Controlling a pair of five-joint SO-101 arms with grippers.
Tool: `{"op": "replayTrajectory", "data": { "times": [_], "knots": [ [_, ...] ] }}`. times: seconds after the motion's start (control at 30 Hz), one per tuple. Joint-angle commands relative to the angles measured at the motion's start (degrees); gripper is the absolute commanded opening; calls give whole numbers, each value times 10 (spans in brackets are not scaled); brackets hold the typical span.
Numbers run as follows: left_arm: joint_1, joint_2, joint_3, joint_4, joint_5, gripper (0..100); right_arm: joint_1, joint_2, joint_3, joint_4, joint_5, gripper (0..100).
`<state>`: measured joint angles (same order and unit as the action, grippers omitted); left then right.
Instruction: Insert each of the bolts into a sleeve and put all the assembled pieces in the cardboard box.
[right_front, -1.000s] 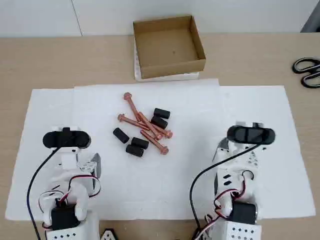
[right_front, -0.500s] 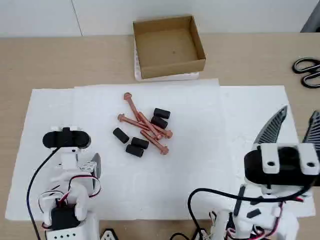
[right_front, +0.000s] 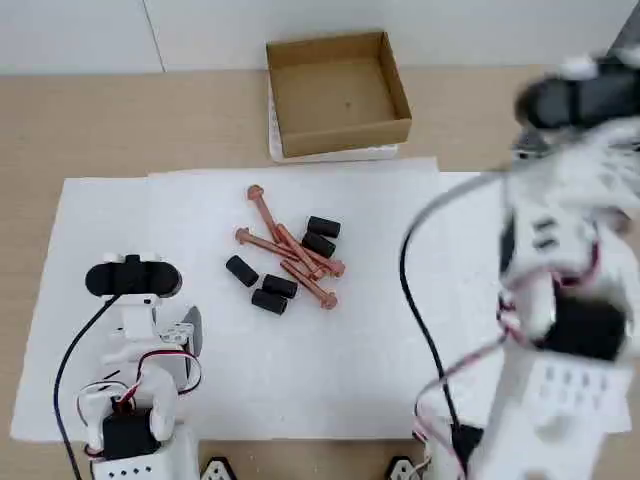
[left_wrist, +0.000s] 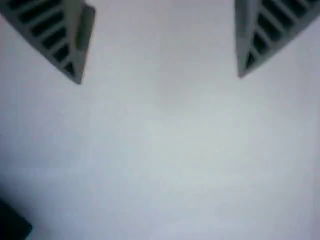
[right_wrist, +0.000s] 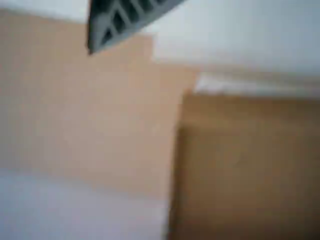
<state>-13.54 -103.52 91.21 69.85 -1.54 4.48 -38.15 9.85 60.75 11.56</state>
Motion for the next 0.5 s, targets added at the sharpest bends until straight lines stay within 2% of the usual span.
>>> {"op": "replayTrajectory", "data": {
  "times": [0.0, 0.1, 0.2, 0.4, 0.47],
  "knots": [
    [2, -6, -1, -11, 5, 191, -114, 153, -105, 163, -2, 169],
    [2, -6, -1, -11, 5, 191, -218, 264, -159, 286, -1, 169],
    [2, -6, 0, -11, 6, 191, -290, 366, -206, 360, -1, 169],
    [-4, -6, 1, -22, -2, 191, -318, 510, -267, 349, -30, 169],
    [-35, -6, 3, -54, -30, 191, -320, 539, -281, 327, -59, 171]
  ]
}}
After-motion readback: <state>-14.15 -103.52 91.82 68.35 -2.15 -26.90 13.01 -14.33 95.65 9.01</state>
